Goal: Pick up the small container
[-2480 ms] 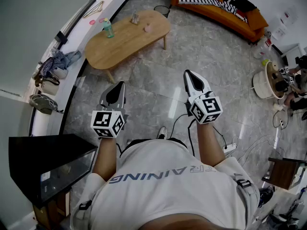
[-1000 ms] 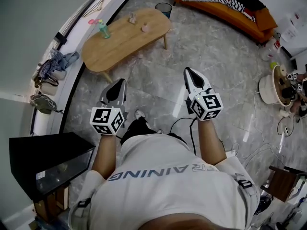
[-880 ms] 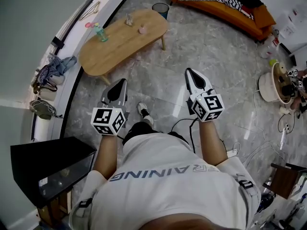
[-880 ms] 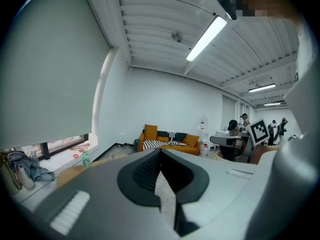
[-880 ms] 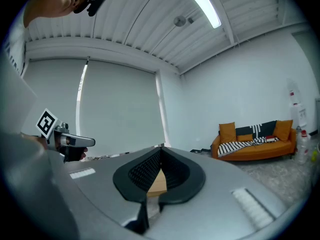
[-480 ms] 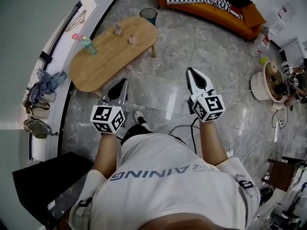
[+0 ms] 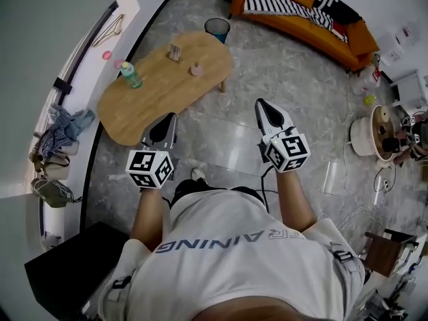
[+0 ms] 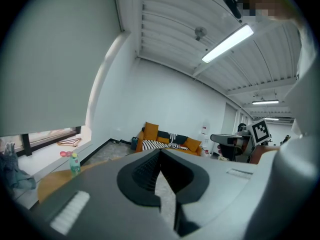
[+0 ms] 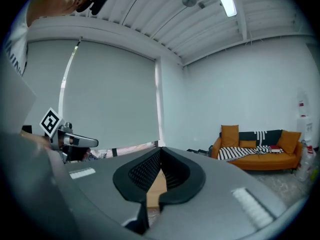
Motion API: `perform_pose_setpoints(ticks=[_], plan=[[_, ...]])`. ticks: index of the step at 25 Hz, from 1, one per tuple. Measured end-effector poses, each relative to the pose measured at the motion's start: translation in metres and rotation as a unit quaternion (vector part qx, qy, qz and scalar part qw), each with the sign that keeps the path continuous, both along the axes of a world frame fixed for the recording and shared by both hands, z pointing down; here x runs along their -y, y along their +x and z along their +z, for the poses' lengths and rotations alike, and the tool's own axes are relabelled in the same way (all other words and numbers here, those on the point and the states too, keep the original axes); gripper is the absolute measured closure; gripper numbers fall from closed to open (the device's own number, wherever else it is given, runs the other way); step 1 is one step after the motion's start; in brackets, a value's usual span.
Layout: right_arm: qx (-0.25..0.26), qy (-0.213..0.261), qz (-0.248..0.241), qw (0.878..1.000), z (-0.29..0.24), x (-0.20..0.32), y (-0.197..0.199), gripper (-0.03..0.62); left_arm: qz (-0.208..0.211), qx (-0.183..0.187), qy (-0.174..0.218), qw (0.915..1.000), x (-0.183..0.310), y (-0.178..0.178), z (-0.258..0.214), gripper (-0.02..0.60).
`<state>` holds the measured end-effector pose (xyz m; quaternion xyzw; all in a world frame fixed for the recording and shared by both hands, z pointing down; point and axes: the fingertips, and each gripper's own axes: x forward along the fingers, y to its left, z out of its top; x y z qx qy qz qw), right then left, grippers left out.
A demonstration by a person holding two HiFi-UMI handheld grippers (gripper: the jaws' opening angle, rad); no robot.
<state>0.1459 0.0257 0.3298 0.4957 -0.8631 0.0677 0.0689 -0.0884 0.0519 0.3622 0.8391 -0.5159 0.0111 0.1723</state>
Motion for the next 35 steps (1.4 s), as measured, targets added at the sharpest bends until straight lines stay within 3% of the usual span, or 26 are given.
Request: perform_pose_setpoints(ticks=[9,17,27,35], plan=[[0.003,-0.010,-0.028,1.000,0.017,0.068,-0.049,0.582,-0.020,0.010,-0.004,0.9998,0.053,-0.043,0.007,0.581],[0.017,-0.003,-0.070,0.997,0.021,0.141,-0.069,0.582,-0.056,0.023,-0.002,0.9982,0.103,-0.055,0.008,0.581],[0.035,-0.016,-0.125,0.991,0.019,0.288,-0.054,0.582,-0.115,0.040,-0.009,0.9925,0.222,-0.033,-0.007,0.581],[0.034,-0.052,-0.168,0.984,0.045,0.400,-0.033,0.582,-0.177,0.049,-0.039,0.9821,0.305,-0.013,0.007,0.581]])
